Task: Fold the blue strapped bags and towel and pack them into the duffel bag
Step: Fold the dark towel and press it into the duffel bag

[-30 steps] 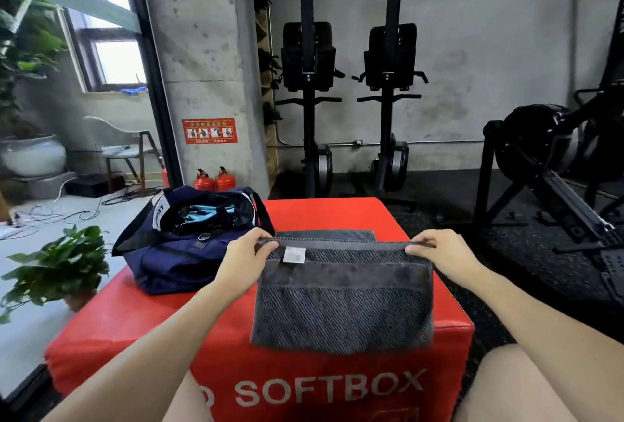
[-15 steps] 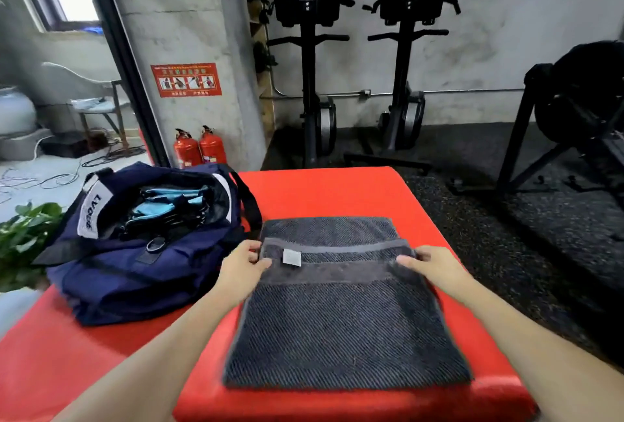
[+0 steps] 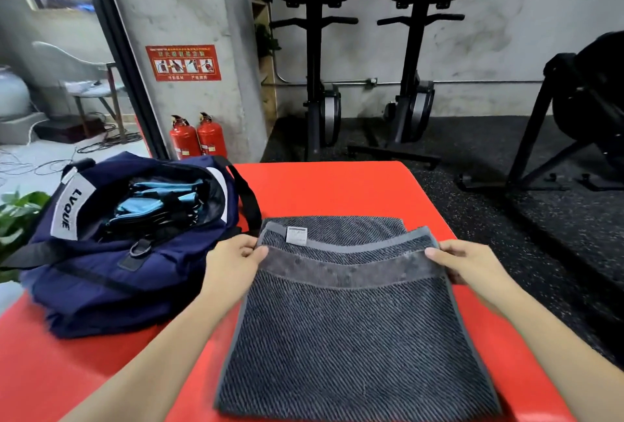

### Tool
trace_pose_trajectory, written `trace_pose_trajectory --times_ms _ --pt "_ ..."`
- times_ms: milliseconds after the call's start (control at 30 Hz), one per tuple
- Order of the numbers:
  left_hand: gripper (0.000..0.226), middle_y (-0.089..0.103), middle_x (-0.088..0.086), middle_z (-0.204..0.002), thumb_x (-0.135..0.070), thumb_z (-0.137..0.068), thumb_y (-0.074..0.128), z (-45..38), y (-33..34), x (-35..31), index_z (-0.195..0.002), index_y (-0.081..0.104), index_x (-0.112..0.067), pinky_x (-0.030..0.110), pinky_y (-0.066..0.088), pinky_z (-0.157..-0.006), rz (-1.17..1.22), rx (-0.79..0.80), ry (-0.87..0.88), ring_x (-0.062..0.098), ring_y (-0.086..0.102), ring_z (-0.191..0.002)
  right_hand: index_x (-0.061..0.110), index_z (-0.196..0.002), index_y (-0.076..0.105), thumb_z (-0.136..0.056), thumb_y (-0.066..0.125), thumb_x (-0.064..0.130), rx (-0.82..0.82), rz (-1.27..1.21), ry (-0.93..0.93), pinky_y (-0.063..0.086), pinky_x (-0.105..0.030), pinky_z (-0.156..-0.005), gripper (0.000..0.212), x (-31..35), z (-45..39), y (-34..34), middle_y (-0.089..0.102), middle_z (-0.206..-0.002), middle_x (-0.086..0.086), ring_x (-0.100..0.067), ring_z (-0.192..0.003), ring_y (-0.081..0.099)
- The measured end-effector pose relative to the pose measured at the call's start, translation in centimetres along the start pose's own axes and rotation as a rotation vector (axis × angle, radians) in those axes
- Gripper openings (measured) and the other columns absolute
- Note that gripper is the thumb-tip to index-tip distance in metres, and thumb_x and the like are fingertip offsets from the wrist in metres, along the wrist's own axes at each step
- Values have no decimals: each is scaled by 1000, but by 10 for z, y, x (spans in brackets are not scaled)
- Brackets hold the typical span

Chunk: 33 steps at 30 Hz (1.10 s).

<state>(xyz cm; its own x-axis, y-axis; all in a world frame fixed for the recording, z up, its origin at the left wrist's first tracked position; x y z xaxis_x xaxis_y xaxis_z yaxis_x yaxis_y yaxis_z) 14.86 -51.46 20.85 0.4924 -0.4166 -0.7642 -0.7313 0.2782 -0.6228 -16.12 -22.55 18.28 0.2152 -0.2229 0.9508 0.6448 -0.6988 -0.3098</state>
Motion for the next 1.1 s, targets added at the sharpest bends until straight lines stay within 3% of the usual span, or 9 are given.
trace_pose_trajectory --times_ms 167,200,300,367,433,700,900,967,1100 --pt "7 75 -8 -79 -25 -89 72 -40 -2 -15 -84 69 -28 35 52 -88 183 -80 -20 13 71 -84 10 -93 76 -89 74 23 -115 -235 36 47 -31 -71 14 4 -41 -6 72 -88 -8 -20 -76 62" --pt "4 75 -6 -88 -28 -90 72 -47 7 -8 -92 69 -29 36 52 -91 175 -66 -48 15 70 -90 10 -95 76 -89 75 28 -133 -216 47 47 -31 -72 19 -5 -49 -1 73 -90 -7 -20 -79 62" --pt "42 74 6 -105 -32 -88 75 -52 37 22 -125 62 -15 33 45 -95 32 69 -133 22 67 -106 7 -99 75 -87 76 32 -68 -12 101 53 -37 -79 28 -37 -64 23 73 -91 0 -18 -83 66" --pt "47 74 7 -105 -27 -86 78 -45 45 38 -127 61 -11 33 46 -93 -27 121 -147 23 67 -104 7 -104 75 -86 78 28 -71 28 151 55 -44 -94 28 -55 -69 26 76 -97 -4 -21 -94 70" --pt "42 72 6 -105 -22 -85 78 -39 49 46 -123 63 -12 31 46 -89 -26 139 -158 20 66 -97 13 -103 76 -85 78 32 -87 37 187 54 -47 -96 26 -61 -72 23 77 -97 -3 -22 -96 71" --pt "24 68 -6 -92 -20 -89 72 -14 47 37 -111 64 -19 24 42 -80 -103 112 -75 14 64 -86 22 -88 76 -85 78 36 -90 208 161 56 -50 -87 15 -57 -49 21 76 -84 4 -21 -88 71" --pt "39 66 -9 -78 -19 -82 74 27 36 31 -118 59 -22 28 44 -72 -215 241 -72 12 60 -77 16 -80 76 -86 77 32 -38 283 227 54 -47 -85 18 -57 -9 9 76 -82 -4 -24 -86 70" --pt "50 64 -7 -75 -15 -78 74 43 32 36 -124 56 -22 26 45 -66 -237 315 -106 9 59 -69 13 -74 74 -86 78 29 0 305 247 52 -41 -75 20 -60 7 5 75 -77 -8 -22 -77 67" --pt "52 66 3 -66 -12 -76 74 61 27 47 -123 54 -25 27 54 -51 -96 374 -246 16 57 -48 11 -67 63 -85 79 32 92 354 310 28 -27 -53 32 -60 29 1 54 -58 -3 -15 -55 45"
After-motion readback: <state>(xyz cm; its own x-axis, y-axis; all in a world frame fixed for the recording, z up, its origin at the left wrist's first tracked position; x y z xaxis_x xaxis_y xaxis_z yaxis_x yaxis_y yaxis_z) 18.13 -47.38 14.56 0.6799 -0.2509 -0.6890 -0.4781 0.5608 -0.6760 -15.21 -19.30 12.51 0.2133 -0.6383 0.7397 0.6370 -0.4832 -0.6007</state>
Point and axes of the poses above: each hand's wrist, its own z-axis away from the middle knuckle, its own y-axis out of the palm, x = y × z, the point moved 7 cm from there along -z, towards the middle knuckle
